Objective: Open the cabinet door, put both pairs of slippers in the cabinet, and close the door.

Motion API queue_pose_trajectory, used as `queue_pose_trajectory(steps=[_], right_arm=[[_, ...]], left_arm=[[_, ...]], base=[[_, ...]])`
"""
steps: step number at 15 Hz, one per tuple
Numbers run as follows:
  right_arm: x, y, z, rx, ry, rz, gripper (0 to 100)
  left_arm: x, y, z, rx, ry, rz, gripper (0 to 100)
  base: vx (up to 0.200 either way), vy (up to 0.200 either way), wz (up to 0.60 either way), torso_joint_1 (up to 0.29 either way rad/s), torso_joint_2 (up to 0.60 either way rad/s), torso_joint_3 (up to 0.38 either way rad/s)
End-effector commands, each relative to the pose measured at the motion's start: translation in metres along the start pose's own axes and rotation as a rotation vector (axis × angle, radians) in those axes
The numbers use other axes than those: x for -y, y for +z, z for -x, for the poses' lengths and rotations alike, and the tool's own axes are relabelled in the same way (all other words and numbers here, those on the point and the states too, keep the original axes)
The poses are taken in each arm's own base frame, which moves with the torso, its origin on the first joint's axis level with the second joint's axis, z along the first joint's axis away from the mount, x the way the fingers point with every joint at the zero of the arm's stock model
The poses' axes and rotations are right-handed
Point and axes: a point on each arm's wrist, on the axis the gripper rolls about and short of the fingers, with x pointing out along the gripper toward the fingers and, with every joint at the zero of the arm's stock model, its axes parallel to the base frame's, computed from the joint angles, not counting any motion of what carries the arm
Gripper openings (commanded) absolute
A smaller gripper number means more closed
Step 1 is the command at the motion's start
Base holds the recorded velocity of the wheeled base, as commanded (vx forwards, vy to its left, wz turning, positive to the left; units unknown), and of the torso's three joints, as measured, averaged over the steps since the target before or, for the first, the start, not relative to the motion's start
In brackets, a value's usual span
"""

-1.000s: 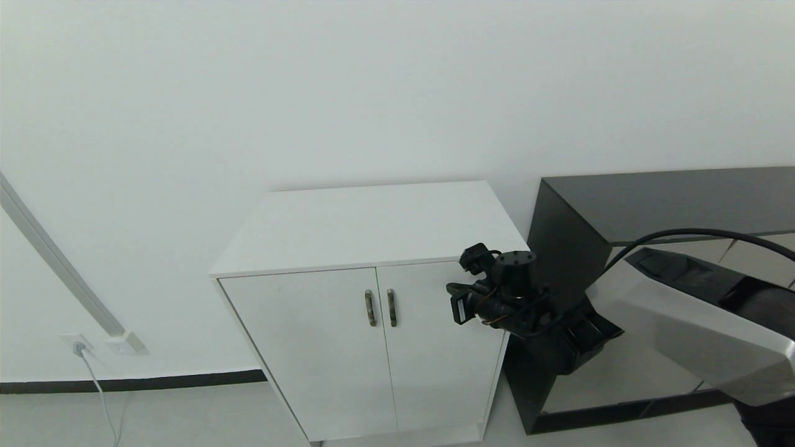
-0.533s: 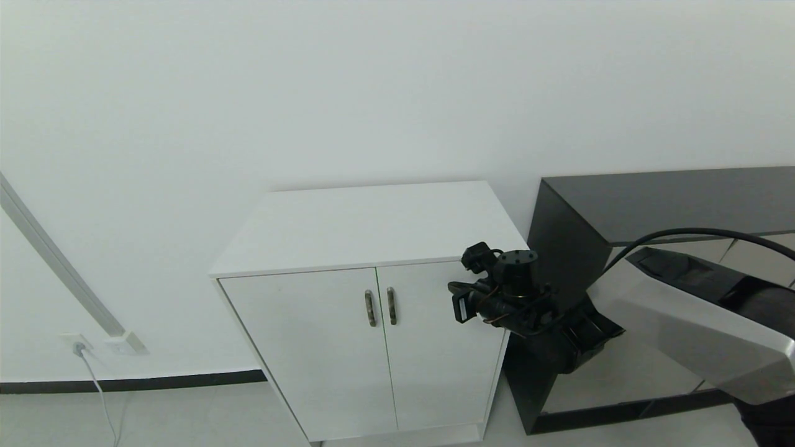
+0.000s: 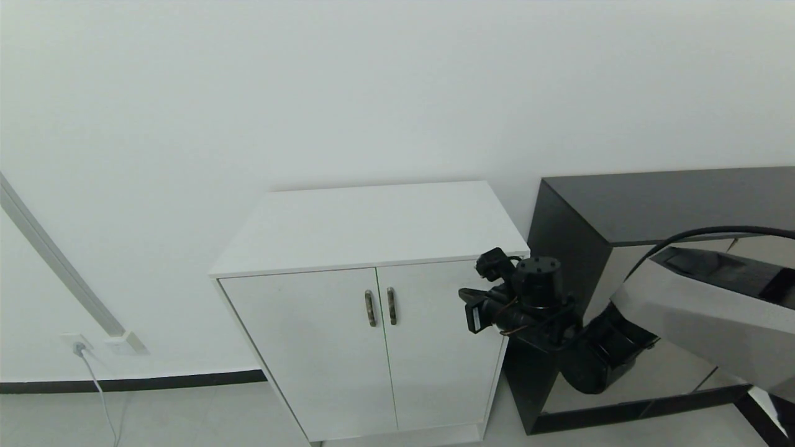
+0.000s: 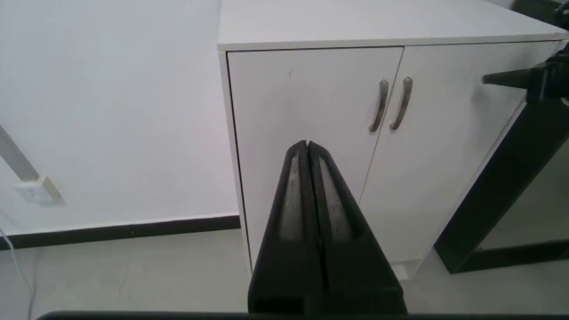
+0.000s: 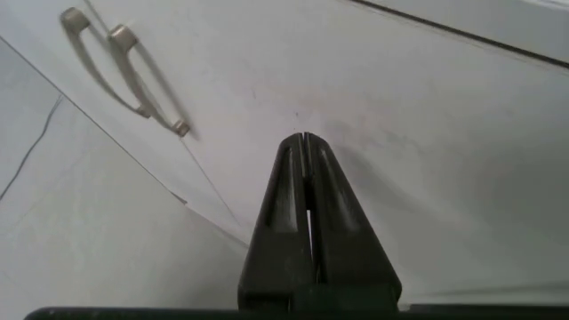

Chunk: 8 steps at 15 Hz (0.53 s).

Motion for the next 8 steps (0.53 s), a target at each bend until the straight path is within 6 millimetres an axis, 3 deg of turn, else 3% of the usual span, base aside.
queue_pose_trajectory(steps=[1,8], right_arm=[[0.008,0.018,0.048,0.051,-0.034,-0.005,0],[0.061,0.009,0.157,0.097,-0.361,-0.095,0]], left_arm=[[0.000,0.000,0.000,0.000,0.000,0.000,0],[0.000,0.000,0.000,0.000,0.000,0.000,0]], base=[[0.000,0.000,0.00,0.000,0.00,0.000],[0.000,0.000,0.00,0.000,0.00,0.000]])
